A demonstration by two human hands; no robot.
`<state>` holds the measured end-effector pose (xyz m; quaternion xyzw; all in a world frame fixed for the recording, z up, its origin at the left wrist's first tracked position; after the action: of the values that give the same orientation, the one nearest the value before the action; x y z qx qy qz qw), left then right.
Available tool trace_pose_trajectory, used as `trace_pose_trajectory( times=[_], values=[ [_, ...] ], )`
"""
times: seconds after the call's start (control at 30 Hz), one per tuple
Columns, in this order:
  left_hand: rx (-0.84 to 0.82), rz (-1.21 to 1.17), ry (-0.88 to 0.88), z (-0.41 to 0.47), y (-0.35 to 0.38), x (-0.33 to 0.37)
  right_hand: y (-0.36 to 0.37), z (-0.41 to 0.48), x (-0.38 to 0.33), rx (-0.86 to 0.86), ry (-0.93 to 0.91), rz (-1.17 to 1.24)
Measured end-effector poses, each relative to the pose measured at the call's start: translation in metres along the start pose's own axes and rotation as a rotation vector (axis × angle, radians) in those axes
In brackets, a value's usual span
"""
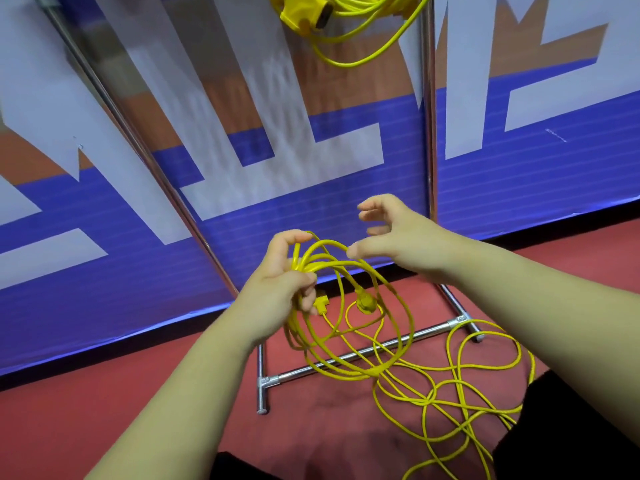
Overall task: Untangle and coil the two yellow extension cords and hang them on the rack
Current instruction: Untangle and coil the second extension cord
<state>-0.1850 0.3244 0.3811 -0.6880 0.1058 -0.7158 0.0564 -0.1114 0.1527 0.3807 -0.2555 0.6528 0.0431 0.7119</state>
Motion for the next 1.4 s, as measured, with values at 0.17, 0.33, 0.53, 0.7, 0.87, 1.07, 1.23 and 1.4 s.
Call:
trace_pose_trajectory(
  times=[0.17, 0.33, 0.53, 0.7, 0.87, 1.07, 1.23, 1.4],
  values=[
    [-0.111, -0.181, -0.082, -0.005, 0.003, 0.014, 0.040, -0.003, 0.003, -0.252, -0.089, -0.198],
    [-0.196, -0.282, -0.096, -0.010, 0.004, 0.022, 0.059, 0.006, 0.004, -0.317, -0.092, -0.028],
    [-0.041, -0.275, -0.039, -0.007, -0.037, 0.013, 0.034, 0.012, -0.005, -0.263, -0.087, 0.126],
    [-0.012, -0.082, -0.044, -0.002, -0.055, -0.005, 0.019, 0.013, -0.024, -0.135, -0.164, 0.225],
    [-0.074, -0.030, -0.100, -0.002, -0.054, -0.020, -0.003, 0.015, -0.020, -0.032, -0.114, 0.378],
    [0.088, -0.285, -0.024, -0.001, -0.073, -0.002, -0.002, 0.009, -0.006, -0.306, 0.012, 0.418],
    [0.167, -0.189, 0.064, -0.008, -0.078, 0.016, 0.004, 0.008, -0.007, -0.337, 0.028, 0.408],
    [0.221, 0.456, 0.170, -0.013, -0.084, 0.027, -0.006, 0.014, -0.009, -0.119, -0.061, 0.318]
  ],
)
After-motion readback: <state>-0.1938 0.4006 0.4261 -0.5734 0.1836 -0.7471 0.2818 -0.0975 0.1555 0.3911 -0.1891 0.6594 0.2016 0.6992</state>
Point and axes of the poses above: each hand's wrist, its own z-axis towards the middle knuckle, its own y-axis out of the palm, x = y × z, the point moved 8 cm from there along z, towards the middle knuckle, and after that the axes turned 2 degrees about -z, right-handed, at the moved point
